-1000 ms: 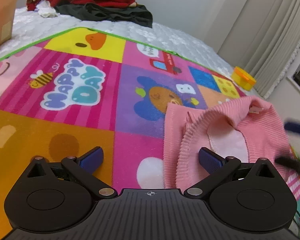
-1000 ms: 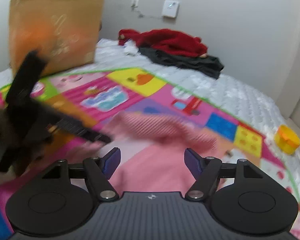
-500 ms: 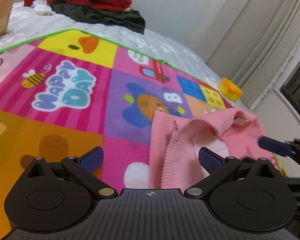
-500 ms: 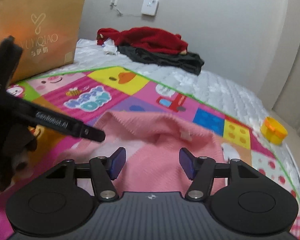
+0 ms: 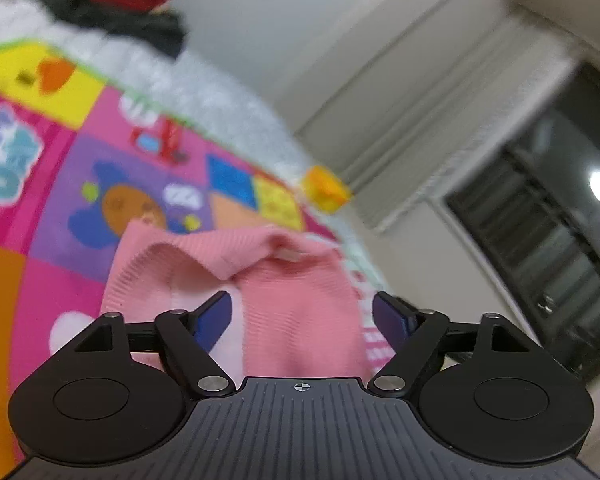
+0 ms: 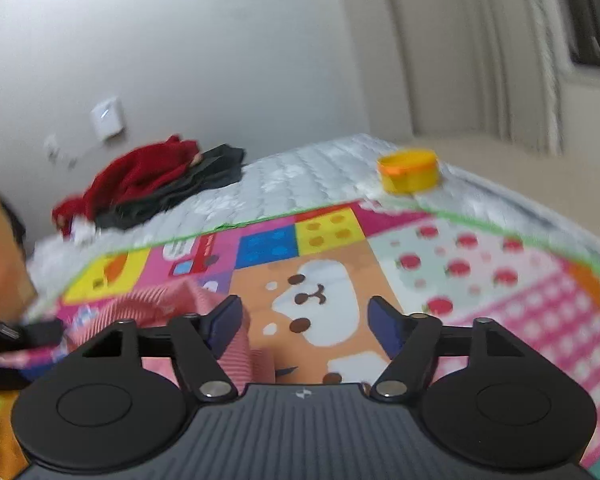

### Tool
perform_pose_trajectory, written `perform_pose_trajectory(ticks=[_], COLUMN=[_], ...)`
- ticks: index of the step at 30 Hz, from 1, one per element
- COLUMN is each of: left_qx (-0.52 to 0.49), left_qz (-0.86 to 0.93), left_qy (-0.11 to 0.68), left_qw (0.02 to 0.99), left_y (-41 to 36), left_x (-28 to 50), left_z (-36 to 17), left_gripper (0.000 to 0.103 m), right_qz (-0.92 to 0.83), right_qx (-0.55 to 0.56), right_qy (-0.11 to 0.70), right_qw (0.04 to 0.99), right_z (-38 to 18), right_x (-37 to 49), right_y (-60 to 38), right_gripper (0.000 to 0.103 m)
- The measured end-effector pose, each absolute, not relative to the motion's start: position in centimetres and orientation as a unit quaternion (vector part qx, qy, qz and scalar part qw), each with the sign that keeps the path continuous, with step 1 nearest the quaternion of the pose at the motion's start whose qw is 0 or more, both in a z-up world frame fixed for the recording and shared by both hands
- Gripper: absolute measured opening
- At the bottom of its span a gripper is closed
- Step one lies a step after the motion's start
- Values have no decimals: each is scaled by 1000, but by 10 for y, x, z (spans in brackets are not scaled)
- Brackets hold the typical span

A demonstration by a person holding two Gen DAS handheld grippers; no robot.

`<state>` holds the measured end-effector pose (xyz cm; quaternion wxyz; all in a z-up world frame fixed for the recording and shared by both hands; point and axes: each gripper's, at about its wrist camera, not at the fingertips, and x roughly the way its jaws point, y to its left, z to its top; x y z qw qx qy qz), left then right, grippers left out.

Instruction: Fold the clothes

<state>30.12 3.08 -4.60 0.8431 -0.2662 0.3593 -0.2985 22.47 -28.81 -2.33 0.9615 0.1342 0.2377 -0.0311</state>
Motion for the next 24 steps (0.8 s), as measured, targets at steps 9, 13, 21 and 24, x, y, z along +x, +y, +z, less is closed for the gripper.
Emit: perform_pose_trajectory(ticks=[9, 13, 21, 24], left_qx=[-306, -353, -415, -391], left_qz=[-273, -286, -298, -281], left_qy=[427, 426, 427, 438], left_qw=[806, 782, 746, 759], left_y=[19, 43, 81, 82], left_x=[365, 359, 344, 331], left_z=[-36, -8, 33, 25], left_gripper=[95, 96, 101, 101], right_qz=[-21, -16, -16, -17], right_qx=[168, 183, 236, 221], right_qy=[289, 312, 310, 307], right_qw=[942, 932, 921, 926], right_z=[-46, -56, -50, -48], right_x=[241, 248, 246, 245], right_y=[-303, -309, -321, -318], right_gripper=[80, 85, 96, 98])
